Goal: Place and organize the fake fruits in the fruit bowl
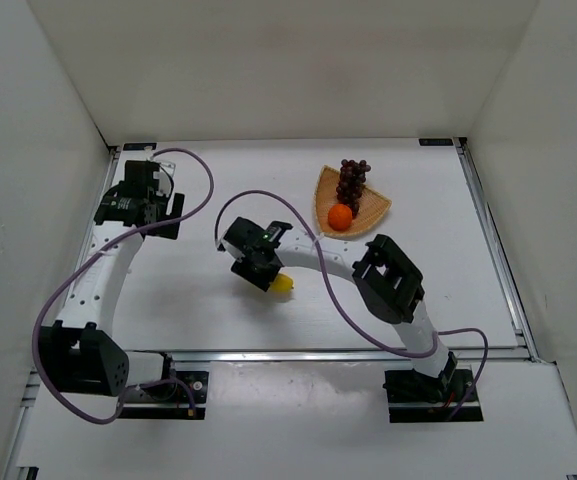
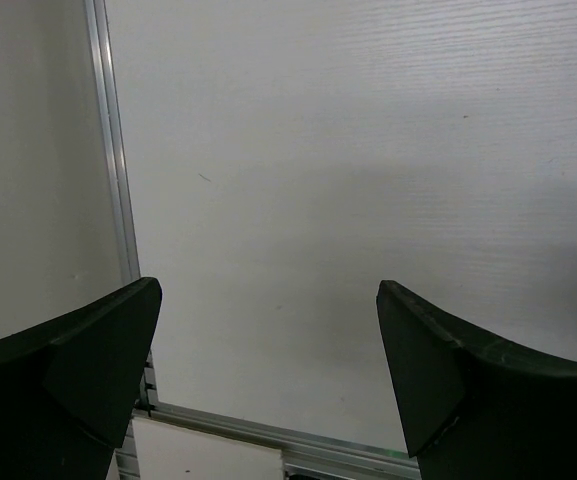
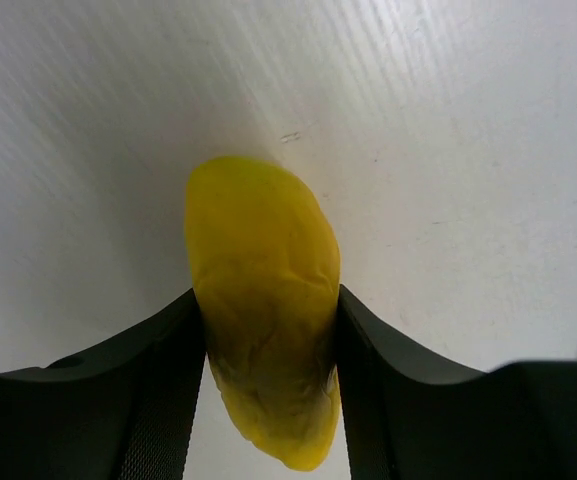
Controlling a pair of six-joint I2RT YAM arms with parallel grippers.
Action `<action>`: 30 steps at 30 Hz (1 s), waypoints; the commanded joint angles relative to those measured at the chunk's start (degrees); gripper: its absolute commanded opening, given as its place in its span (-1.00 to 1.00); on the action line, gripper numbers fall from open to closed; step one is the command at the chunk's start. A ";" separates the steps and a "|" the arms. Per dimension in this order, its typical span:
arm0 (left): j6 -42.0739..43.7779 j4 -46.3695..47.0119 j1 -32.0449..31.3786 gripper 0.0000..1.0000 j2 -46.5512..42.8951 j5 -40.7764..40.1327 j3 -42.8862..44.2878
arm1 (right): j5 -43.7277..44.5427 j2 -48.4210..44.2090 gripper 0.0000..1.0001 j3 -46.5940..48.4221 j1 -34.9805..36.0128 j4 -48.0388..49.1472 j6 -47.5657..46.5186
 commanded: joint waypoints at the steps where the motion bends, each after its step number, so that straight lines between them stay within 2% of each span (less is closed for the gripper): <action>1: -2.17 -1.47 1.38 1.00 -0.44 2.94 -0.40 | 2.75 -2.20 -0.80 3.73 -0.39 -2.17 4.12; 4: -2.70 -1.47 1.39 1.00 -0.43 3.48 -0.40 | 2.76 -8.00 -0.91 3.13 -3.89 -1.22 12.27; 5: -2.70 -1.47 1.39 1.00 -0.43 3.48 -1.01 | 2.15 -10.10 -0.98 2.07 -7.74 -0.61 19.18; 7: -3.75 -1.47 2.00 1.00 -0.43 3.48 -1.62 | 1.61 -16.78 -0.98 -2.23 -13.11 1.41 26.94; 8: -3.75 -1.47 2.79 1.00 -0.95 4.26 -2.33 | 0.74 -21.16 -0.98 -3.90 -19.58 2.03 31.07; 9: -3.75 -1.47 2.80 1.00 -0.96 4.79 -2.33 | 0.73 -23.11 -0.98 -5.57 -23.03 2.04 39.03; 12: -4.80 -0.94 4.90 1.00 -1.49 7.69 -4.09 | 0.73 -27.78 -0.98 -10.14 -35.26 4.05 48.66; 14: -4.81 -0.94 5.60 1.00 -1.49 8.83 -4.88 | 0.73 -27.01 -0.98 -9.81 -41.05 5.37 48.69; 16: -4.81 -0.94 6.14 1.00 -1.49 9.46 -5.50 | 2.13 -24.38 -0.98 -7.27 -43.62 5.38 47.20; 19: -4.81 -0.94 6.66 1.00 -0.35 9.46 -5.50 | 2.14 -17.44 -0.98 0.11 -47.67 0.20 47.72; 20: -4.81 -0.94 6.66 1.00 0.18 9.46 -5.50 | -0.47 -14.81 -1.00 1.35 -49.42 0.19 47.72; 27: -4.28 -0.94 6.66 1.00 3.25 9.46 -4.97 | -2.08 -8.54 -1.00 4.26 -51.28 -0.34 47.72; 30: -4.28 -0.94 6.66 1.00 5.27 9.46 -4.45 | -2.08 -7.23 -0.86 1.81 -50.75 -0.34 49.22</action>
